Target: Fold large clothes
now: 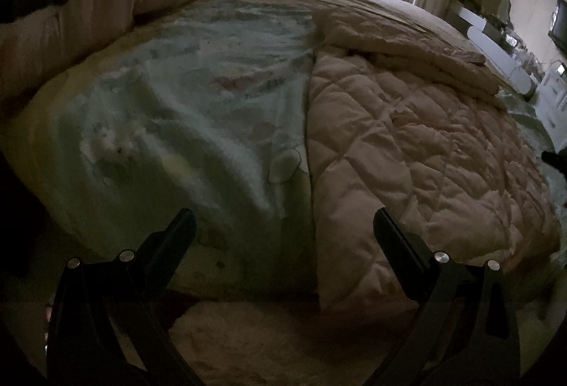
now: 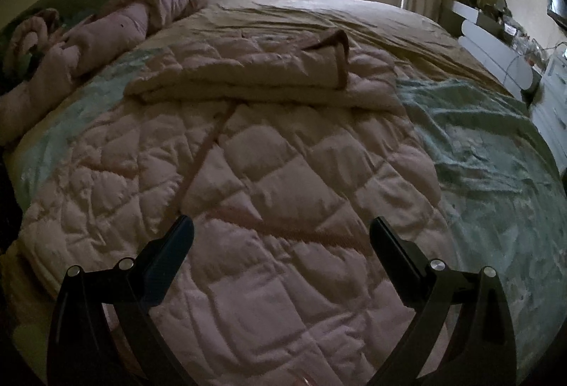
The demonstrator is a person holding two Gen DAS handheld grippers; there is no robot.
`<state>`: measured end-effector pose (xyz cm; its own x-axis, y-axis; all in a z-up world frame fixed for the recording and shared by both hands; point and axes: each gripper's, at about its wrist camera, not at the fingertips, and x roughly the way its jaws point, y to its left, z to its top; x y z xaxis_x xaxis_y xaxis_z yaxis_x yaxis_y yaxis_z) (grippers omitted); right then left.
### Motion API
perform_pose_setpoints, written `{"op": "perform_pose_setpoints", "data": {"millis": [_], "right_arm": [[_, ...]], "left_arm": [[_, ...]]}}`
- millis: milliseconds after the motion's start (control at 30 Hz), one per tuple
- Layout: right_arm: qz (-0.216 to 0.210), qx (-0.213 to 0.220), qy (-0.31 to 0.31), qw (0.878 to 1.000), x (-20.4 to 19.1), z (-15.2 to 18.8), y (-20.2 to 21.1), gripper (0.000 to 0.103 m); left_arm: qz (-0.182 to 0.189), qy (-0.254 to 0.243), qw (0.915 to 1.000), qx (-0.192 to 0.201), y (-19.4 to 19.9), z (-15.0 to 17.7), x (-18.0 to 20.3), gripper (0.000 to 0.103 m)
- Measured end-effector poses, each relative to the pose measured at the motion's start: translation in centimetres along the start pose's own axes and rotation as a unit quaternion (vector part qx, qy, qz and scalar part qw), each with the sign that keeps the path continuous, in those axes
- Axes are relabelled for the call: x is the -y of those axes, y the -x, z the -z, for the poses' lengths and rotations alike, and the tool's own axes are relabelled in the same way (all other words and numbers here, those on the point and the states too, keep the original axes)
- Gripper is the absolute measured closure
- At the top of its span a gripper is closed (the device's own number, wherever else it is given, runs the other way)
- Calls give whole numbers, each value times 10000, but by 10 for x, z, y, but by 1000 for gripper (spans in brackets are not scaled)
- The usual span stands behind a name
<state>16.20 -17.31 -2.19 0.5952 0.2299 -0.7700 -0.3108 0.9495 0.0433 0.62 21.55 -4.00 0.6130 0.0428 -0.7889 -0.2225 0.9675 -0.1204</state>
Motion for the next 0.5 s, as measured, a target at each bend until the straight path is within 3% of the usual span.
{"op": "perform_pose_setpoints", "data": {"millis": [367, 500], "right_arm": [[165, -158, -272, 9994, 31, 21, 5, 4], [291, -235, -335, 9987, 46, 30, 8, 4]], "left_arm": [[838, 130, 9953, -466, -22, 1, 12, 9], [1445, 115, 9868, -716, -24, 7, 26, 9]]}}
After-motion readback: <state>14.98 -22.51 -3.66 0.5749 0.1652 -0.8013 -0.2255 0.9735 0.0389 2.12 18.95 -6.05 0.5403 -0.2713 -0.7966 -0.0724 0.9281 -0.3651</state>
